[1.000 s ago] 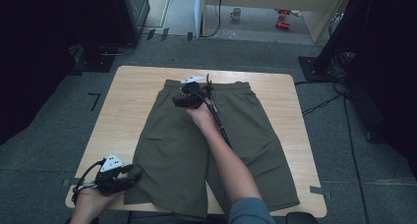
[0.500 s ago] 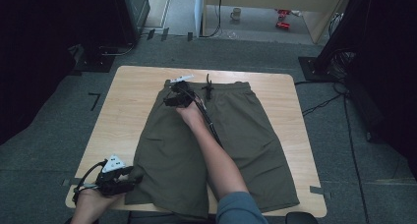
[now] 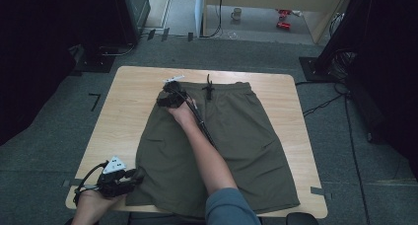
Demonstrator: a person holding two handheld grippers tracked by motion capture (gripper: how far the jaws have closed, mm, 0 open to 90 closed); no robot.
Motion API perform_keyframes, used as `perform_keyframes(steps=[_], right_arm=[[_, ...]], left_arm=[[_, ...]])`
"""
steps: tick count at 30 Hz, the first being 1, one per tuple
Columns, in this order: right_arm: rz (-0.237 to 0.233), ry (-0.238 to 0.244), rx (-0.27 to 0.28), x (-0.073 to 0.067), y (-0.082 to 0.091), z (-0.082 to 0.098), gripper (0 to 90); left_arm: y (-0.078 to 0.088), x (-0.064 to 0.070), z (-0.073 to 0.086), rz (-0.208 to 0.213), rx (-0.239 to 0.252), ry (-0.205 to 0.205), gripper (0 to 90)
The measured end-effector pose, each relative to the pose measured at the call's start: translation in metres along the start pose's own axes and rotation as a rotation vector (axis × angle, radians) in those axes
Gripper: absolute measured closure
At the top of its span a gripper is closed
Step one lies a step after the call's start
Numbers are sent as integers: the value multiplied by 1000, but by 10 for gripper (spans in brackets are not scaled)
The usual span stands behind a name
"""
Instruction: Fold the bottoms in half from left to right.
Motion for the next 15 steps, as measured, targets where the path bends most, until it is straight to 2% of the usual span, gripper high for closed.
perform_keyframes(steps=[4,8,13,15], right_arm=[[20,2,-4,-2,-7,-3,245],[22,-4,-3,-6,-14,-6,245],[35,-3,-25,-12,-24,-4,242],[57,7,-15,-15,-26,-4,244]], left_arm=[[-1,1,-1,2,-3,3,607],[-3,4,-2,6,-7,-8,613],[-3,5,-2,12,-11,-12,634],[-4,5,-2,13,-12,-11,641]])
Point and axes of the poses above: each handheld gripper's, and its own axes: y roughly backward along the jaws, z roughly out of its underside, x roughly to its right, the point moved 5 cm from there along -y, roughly forward along the jaws, and after that the axes turned 8 degrees about y, right-handed, at the moved point
